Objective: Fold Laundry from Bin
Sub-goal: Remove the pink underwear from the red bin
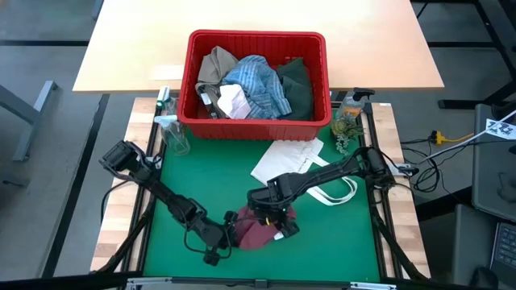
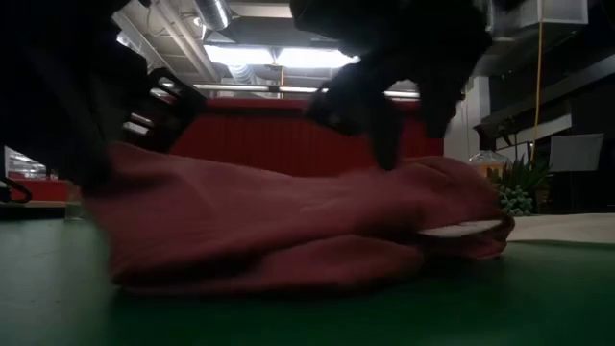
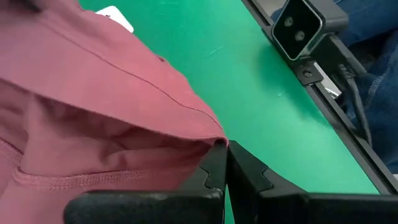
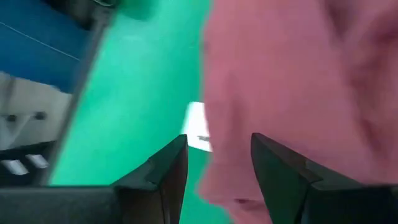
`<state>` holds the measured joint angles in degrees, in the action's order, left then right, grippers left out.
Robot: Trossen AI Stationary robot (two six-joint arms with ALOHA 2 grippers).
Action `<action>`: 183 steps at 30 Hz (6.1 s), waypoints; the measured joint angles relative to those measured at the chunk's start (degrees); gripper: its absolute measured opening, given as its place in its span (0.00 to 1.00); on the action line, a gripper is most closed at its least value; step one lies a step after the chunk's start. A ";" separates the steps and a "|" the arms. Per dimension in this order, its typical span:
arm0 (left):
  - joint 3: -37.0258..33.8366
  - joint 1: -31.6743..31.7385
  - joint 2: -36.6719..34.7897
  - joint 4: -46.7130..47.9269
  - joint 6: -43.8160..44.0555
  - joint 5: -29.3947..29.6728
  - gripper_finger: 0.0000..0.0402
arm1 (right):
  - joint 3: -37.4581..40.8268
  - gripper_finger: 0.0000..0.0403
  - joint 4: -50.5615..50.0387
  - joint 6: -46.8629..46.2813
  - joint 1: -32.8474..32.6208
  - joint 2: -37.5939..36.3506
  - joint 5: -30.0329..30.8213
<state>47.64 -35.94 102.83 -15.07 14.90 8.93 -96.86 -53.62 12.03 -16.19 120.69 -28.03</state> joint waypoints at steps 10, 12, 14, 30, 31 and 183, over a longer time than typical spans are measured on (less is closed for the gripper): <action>0.00 -1.25 0.00 0.25 -0.01 0.00 0.00 | -0.13 0.42 -2.39 -2.95 -2.28 1.64 -7.32; 0.00 -1.25 0.00 0.23 -0.03 0.00 0.00 | -1.73 0.40 -4.25 -2.88 -2.23 1.52 -7.56; 0.00 -1.25 0.00 0.23 -0.03 0.00 0.00 | -4.31 0.37 -7.12 -2.84 -2.07 1.49 -6.81; 0.00 -1.20 0.00 0.22 -0.05 0.00 0.00 | -11.80 0.30 -7.19 4.94 -0.84 2.22 18.76; 0.00 -1.20 0.00 0.22 -0.05 0.00 0.00 | -11.78 0.30 -7.10 4.96 -0.59 2.77 18.48; 0.22 5.20 -5.35 -7.96 5.74 -2.64 0.28 | -11.76 0.00 -24.83 -22.06 -11.91 -5.04 10.00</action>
<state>47.86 -30.74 97.47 -23.03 20.64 6.29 -108.62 -78.45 -10.03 -28.10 115.65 -18.04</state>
